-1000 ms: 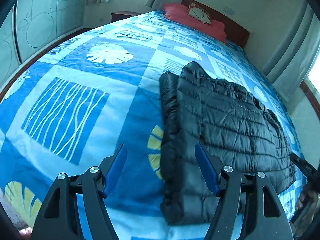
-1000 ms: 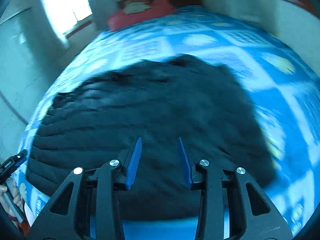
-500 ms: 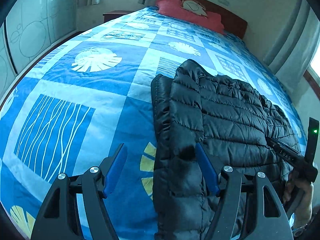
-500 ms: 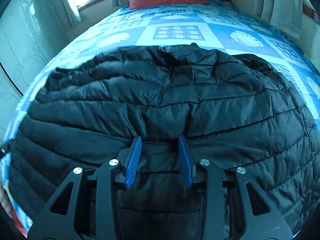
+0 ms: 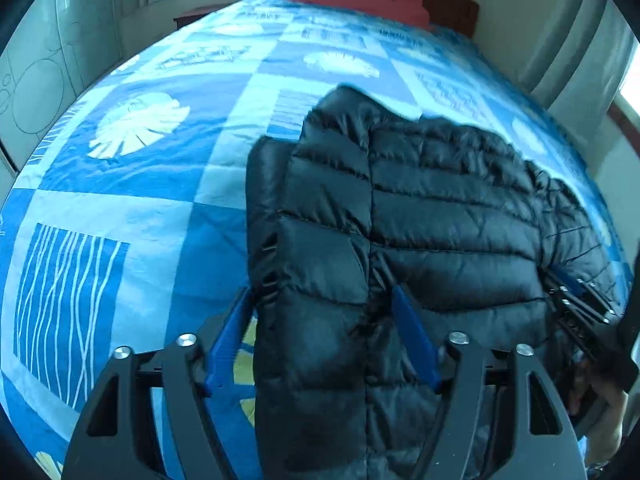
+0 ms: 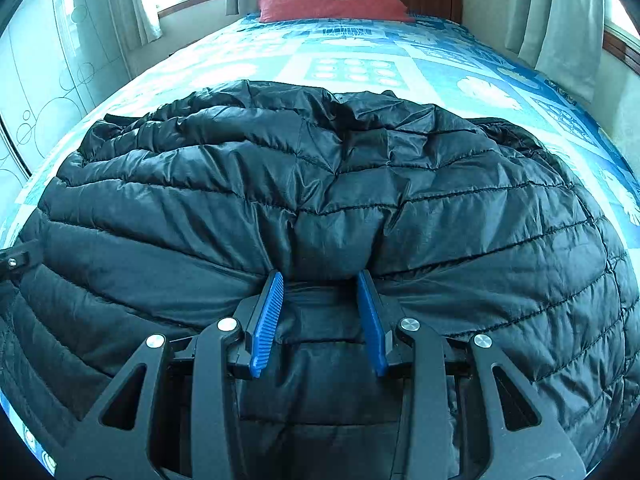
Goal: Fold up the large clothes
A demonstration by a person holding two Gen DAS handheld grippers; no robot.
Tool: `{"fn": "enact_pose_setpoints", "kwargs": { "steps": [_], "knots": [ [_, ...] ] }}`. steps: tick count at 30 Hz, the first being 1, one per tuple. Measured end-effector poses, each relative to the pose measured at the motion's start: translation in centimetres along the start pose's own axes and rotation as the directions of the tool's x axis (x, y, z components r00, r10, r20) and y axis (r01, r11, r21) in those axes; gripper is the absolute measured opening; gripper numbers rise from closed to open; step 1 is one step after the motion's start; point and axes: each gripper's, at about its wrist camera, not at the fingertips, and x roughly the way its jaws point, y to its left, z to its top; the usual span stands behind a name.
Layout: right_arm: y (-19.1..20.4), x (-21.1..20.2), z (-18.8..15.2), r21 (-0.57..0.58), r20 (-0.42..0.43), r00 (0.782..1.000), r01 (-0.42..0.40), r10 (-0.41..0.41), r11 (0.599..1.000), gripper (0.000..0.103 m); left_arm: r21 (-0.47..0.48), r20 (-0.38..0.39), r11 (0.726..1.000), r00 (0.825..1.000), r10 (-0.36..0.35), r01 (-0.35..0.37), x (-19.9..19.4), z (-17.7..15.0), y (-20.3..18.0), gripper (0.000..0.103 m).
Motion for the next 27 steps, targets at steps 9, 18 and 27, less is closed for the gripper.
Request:
{"fn": "enact_pose_setpoints", "kwargs": {
  "steps": [9, 18, 27],
  "knots": [
    [0.2, -0.2, -0.2, -0.003, 0.016, 1.000, 0.006, -0.006, 1.000, 0.038, -0.078, -0.096, 0.980, 0.977, -0.191, 0.183, 3.0, 0.2, 1.7, 0.054],
    [1.0, -0.3, -0.5, -0.037, 0.036, 0.998, 0.045, -0.044, 0.998, 0.037, 0.001, -0.033, 0.987, 0.986, -0.162, 0.162, -0.5, 0.6, -0.9, 0.019],
    [-0.1, -1.4, -0.2, -0.011, 0.052, 0.999, -0.003, 0.004, 1.000, 0.040, 0.059, 0.050, 0.992, 0.992, -0.117, 0.114, -5.0, 2.2, -4.3, 0.017]
  ]
}}
